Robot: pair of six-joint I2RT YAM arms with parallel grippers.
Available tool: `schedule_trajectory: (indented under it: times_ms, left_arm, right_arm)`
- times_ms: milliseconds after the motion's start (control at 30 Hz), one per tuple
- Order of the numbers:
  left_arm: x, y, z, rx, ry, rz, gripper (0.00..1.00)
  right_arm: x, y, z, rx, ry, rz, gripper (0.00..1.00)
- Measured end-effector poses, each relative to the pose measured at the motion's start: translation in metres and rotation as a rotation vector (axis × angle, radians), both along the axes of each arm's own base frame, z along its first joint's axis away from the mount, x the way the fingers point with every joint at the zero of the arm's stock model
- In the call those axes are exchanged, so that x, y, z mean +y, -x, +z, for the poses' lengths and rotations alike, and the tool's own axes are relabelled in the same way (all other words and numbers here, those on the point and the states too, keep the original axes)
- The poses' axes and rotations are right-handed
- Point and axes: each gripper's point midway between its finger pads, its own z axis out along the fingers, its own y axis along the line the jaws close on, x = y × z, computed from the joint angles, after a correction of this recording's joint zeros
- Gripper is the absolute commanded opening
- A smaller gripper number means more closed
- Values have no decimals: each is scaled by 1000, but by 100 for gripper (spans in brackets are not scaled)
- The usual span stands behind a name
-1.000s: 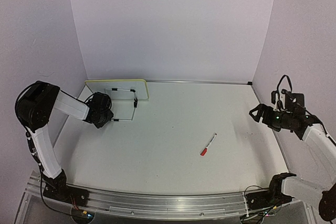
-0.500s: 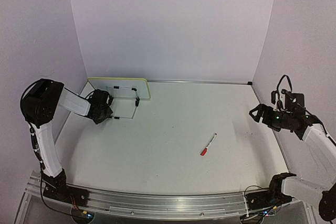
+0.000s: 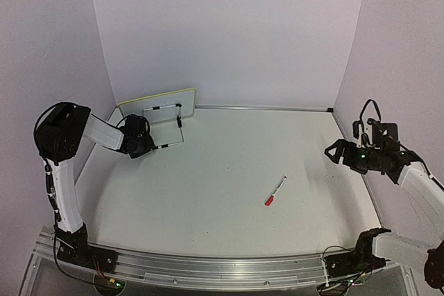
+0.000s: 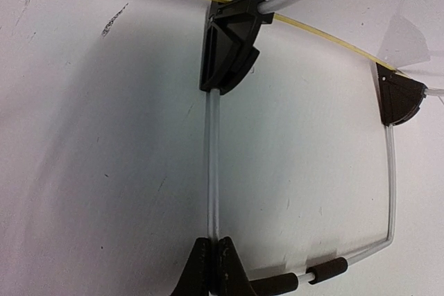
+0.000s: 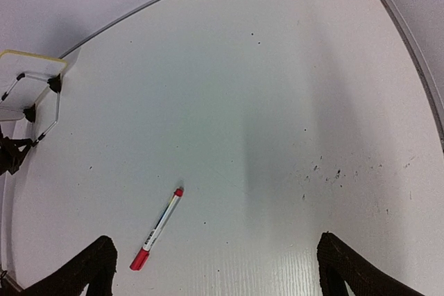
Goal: Write a sentence on the whiteboard
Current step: Move the whiteboard stand to the center of the board.
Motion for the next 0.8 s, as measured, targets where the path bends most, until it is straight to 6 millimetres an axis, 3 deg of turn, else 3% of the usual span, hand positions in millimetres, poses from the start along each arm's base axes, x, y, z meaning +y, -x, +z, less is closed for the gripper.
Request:
schedule_trajectory:
  times_ms: [333,567,800]
  left_arm:
    - [-15,0,1,-37,58,-58,0]
    - [-60,13,1,-41,67,-156,0]
    - [-106,36,0,-39,81,-272,0]
  right_arm:
    - [18,1,-10,33,15,56,97]
    - [34,2,-9,21,33,91,96]
    - [60,-1,4,-46,16,142,96]
